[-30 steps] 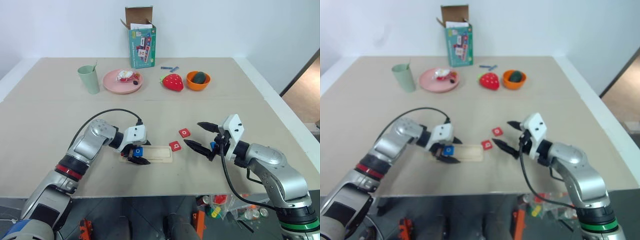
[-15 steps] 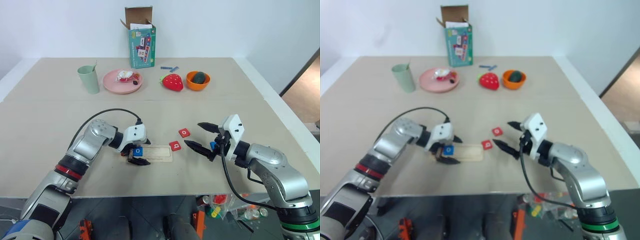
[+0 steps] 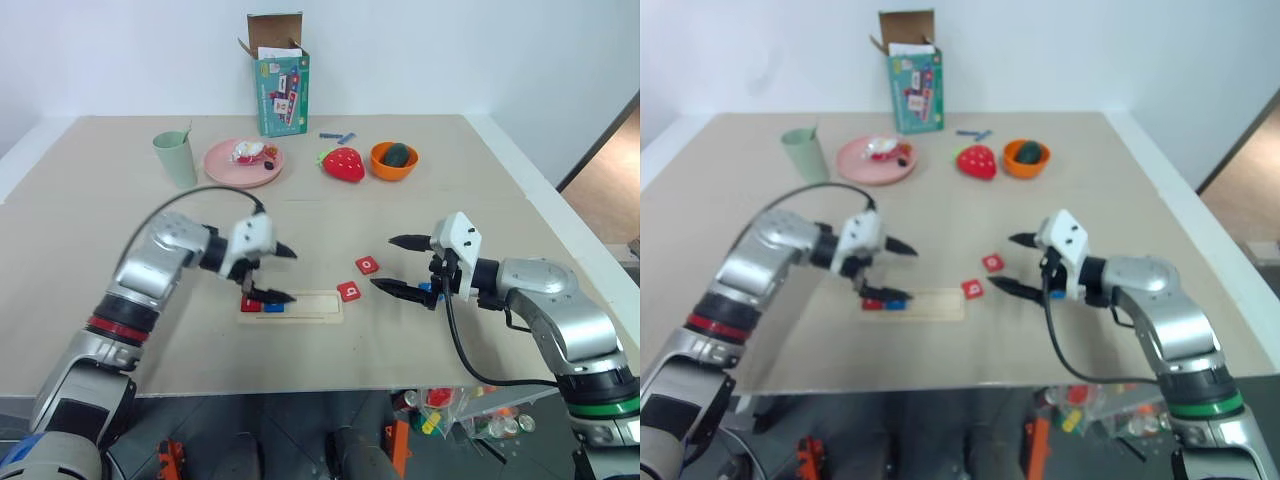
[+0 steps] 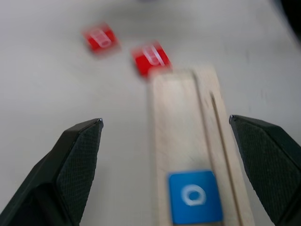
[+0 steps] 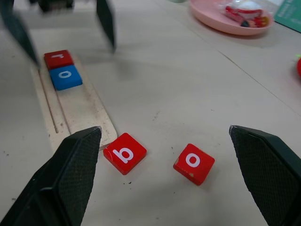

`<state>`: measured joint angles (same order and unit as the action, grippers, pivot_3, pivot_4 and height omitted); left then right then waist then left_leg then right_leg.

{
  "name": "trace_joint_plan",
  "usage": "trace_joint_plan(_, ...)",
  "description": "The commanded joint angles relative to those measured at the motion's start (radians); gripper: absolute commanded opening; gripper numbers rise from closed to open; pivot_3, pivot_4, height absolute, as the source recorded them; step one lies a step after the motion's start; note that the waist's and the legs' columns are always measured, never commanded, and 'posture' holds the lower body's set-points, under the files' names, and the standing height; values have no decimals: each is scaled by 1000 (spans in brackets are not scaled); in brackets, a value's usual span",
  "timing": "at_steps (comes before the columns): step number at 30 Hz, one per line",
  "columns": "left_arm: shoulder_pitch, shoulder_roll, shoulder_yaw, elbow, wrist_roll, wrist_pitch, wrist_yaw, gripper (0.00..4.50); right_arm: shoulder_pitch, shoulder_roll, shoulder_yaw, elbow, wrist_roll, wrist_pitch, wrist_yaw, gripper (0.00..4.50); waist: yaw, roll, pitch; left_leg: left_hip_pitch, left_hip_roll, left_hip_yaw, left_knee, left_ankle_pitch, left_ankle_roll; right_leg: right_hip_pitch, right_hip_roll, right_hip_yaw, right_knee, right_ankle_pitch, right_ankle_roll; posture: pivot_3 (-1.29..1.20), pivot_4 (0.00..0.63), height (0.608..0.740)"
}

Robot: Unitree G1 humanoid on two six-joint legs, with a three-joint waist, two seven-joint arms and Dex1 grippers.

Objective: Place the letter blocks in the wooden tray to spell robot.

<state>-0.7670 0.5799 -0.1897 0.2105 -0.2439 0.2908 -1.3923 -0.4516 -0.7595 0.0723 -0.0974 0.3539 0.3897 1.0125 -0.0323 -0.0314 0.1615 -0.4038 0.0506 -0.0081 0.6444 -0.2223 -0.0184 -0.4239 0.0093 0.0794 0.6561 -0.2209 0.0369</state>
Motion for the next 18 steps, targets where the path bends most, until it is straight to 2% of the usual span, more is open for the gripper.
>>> trace_joint_plan(1,43,37,66,-91,-97,70,-25,4458,-69,-15,39,89,-49,-79,92,4500,-3,0,0,0,0,0,0,0,0,0,0,0,0,0,0,0,150,740)
trace_joint_plan(5,169,44,124,-212,-166,150,56,4458,-133,-2,97,173,-93,-145,178,4500,-11,1,0,0,0,1,-1,-1,1,-1,0,1,0,-1,0,0,150,740)
trace_joint_plan(11,387,46,165,-427,-193,188,193,4458,-203,39,159,273,-142,-232,271,4500,-15,1,1,1,1,0,-1,-1,1,-1,1,0,2,-2,-1,0,150,740)
trace_joint_plan(18,493,57,211,-547,-226,240,315,4458,-308,129,213,434,-202,-324,331,4500,-16,1,1,3,1,0,3,0,0,-1,1,1,8,-2,-2,0,150,740)
